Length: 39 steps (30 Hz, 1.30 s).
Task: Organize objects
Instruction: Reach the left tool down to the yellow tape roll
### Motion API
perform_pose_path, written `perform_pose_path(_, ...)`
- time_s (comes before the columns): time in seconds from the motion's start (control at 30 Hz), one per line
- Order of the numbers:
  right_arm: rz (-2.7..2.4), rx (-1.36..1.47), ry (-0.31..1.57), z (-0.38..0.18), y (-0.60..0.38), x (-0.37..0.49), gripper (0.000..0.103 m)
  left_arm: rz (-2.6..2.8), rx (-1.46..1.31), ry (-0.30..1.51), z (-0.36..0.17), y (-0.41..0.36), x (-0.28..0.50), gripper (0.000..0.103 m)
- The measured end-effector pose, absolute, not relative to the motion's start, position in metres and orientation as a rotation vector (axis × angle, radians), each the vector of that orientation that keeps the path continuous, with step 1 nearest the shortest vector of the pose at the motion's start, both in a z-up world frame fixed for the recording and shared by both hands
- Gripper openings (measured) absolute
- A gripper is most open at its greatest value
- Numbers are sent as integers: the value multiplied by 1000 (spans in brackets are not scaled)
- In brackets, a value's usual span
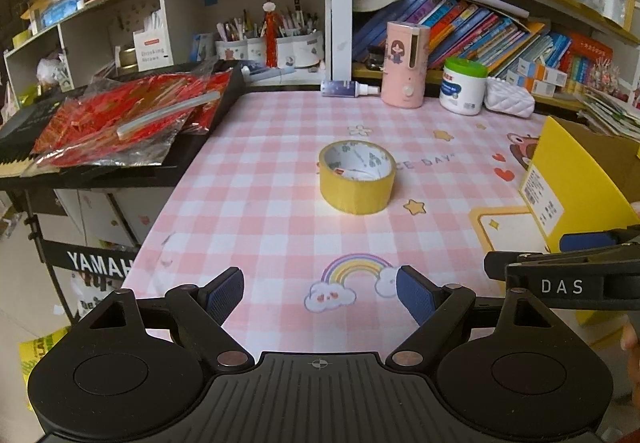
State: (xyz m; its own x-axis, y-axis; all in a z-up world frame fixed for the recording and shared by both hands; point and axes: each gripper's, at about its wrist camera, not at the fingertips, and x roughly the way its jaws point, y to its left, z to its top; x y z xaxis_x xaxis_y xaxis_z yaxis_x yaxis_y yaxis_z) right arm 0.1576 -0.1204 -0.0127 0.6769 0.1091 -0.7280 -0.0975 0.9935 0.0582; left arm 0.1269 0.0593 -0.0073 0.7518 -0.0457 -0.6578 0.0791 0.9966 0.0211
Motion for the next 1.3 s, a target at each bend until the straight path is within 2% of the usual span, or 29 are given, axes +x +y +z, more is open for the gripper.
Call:
perform_pose_path(0.5,184,13,801,-10,-124,218,84,-21,57,728,-7,48,179,86)
perform_pose_path(0.83,143,52,792,-7,-135,255,83,-41,20,741,-13,42,223,96)
perform_pose_path(1.3,89,82,764,-3,-148,281,83,-90,118,831,-57,12,291,97)
